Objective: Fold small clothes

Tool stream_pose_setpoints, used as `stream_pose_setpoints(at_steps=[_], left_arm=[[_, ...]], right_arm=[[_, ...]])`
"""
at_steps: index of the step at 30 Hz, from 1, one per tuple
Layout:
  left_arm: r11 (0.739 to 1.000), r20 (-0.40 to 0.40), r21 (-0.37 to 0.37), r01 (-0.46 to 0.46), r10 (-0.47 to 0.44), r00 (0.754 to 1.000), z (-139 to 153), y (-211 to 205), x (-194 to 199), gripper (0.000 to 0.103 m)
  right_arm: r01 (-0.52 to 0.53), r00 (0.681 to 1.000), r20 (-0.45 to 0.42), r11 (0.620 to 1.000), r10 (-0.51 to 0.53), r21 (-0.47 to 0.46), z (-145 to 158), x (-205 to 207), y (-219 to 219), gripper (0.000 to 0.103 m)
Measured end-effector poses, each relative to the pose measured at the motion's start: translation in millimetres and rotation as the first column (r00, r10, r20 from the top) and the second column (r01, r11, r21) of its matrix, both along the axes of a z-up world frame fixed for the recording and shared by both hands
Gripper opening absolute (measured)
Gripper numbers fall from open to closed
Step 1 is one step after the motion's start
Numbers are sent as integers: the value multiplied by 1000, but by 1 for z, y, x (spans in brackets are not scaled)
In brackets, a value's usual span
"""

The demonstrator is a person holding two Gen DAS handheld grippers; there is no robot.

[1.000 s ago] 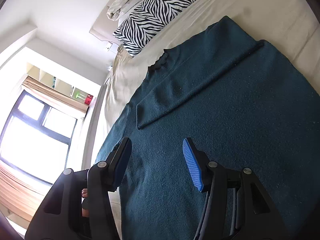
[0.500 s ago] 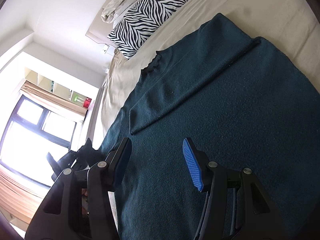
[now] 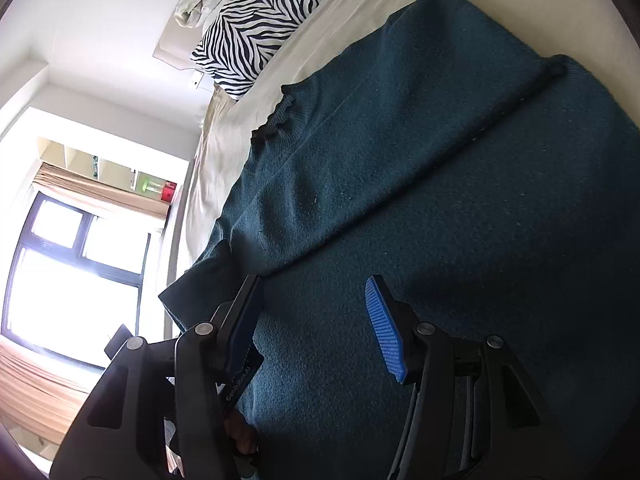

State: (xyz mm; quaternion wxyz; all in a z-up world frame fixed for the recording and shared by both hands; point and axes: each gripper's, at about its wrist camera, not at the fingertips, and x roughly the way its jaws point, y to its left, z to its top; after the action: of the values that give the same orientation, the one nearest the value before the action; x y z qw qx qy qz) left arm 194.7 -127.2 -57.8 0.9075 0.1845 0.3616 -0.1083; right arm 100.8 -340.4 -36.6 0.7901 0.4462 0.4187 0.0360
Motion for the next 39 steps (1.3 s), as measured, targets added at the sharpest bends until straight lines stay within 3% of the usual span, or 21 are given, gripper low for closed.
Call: stream_pose_setpoints(at_steps=[3,5,7,9,10,12,13,14,16,19,21,23,26,28,35,36,39], left_arm=[[992,34,-78,-99,102,994,16,19,12,67],[990,73,-67,-125,129,989,24,19,18,65],[998,128,21,-64,60,990,27,-2,17,55],[986,191,166,26,-58,980,24,-37,9,48],[962,197,261,78,-132,971,17,-57,4,48],[887,184,438,150,-252,950,-1,-91,-4,48],[865,193,475,159,-279,941,-6,-99,-8,50],[866,206,475,155,-281,937,-4,-102,-12,55],[892,221,429,141,-255,941,3,-97,-16,90],[935,176,326,139,-205,963,13,-74,-25,98],[978,97,173,118,-136,986,20,-45,-26,98],[998,27,-21,58,-57,998,23,-6,-27,98],[973,-40,-227,-46,38,999,23,46,-30,89],[943,-72,-321,-91,71,995,20,71,-28,73],[870,-169,-455,-187,122,978,-2,113,-23,60],[861,-168,-471,-191,126,978,-2,116,-24,60],[846,-167,-495,-198,131,977,-2,122,-25,60]], right_arm=[[13,1000,9,1000,-13,24,-1,5,4,53],[29,999,23,999,-30,29,1,-2,1,53],[59,998,16,998,-59,25,0,-12,-8,53],[101,995,15,994,-102,34,-3,-26,-22,53],[121,992,16,992,-122,35,-3,-33,-29,53],[168,985,18,985,-169,36,-3,-47,-45,53],[187,982,18,982,-188,40,-4,-53,-53,53],[203,979,16,978,-204,43,-4,-58,-60,53],[217,976,10,975,-218,36,-5,-64,-69,53],[200,980,7,980,-200,23,-6,-62,-74,53],[173,985,10,985,-173,20,-5,-54,-70,53],[121,992,28,992,-122,22,-1,-38,-55,53],[1,998,58,1000,0,-13,10,-3,-17,53],[-70,995,65,997,72,-37,14,22,7,53],[-189,981,-61,981,186,-47,-10,93,67,51],[-204,977,-76,977,200,-62,-12,98,74,49],[-249,966,-103,959,236,-137,-13,106,94,22]])
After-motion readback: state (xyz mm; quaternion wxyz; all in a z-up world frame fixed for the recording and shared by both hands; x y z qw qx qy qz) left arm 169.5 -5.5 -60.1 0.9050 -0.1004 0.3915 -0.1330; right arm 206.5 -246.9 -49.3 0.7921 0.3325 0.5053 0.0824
